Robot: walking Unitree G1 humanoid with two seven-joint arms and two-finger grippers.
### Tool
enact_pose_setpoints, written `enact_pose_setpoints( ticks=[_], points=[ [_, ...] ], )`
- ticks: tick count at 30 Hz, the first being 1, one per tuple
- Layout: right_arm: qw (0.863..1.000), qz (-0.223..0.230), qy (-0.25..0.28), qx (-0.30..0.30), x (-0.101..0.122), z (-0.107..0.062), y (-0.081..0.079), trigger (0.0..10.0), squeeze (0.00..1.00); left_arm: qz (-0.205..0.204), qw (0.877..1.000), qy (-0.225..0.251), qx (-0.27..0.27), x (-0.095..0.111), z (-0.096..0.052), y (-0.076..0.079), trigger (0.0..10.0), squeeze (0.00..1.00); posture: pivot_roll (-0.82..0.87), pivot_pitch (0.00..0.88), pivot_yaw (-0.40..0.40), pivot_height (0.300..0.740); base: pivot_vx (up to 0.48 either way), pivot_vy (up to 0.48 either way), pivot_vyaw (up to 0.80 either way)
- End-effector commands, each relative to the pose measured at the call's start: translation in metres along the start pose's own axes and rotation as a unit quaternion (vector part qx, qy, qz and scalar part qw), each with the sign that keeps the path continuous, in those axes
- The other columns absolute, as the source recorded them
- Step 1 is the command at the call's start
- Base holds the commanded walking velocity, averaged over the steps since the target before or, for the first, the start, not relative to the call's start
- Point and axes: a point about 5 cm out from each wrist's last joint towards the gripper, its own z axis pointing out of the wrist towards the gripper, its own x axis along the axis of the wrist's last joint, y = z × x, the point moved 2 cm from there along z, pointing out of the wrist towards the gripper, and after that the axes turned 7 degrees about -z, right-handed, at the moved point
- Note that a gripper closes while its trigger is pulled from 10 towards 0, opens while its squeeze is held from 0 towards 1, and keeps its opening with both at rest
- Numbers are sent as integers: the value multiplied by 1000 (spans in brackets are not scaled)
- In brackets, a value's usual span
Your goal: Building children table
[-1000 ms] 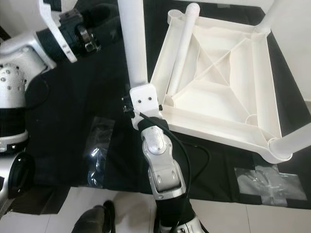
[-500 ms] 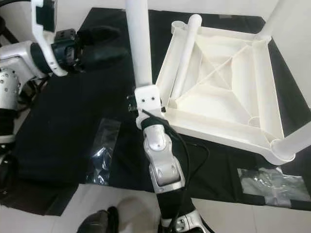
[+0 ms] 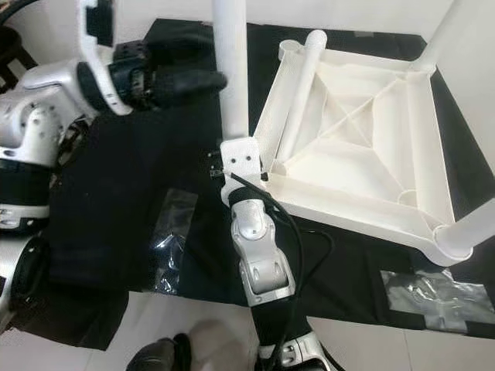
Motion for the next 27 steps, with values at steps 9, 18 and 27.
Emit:
enact_pose_setpoints(
  ticks=[9, 18, 27],
  points=[
    [998, -24, -63, -5, -32, -3, -3, 10000, 0, 4, 998, -28, -47, 3, 19, 2, 0, 0, 70, 163, 22, 740, 0, 0, 0],
    [999, -16, -41, 18, -24, 0, -2, 10000, 620, -1, 997, -37, -60, 5, 22, -1, 0, 0, 76, 164, 26, 740, 0, 0, 0],
    [980, -11, 111, 164, 38, 21, 32, 10000, 1000, -4, 997, -46, -66, 1, 20, -3, 0, 0, 75, 170, 22, 740, 0, 0, 0]
  ],
)
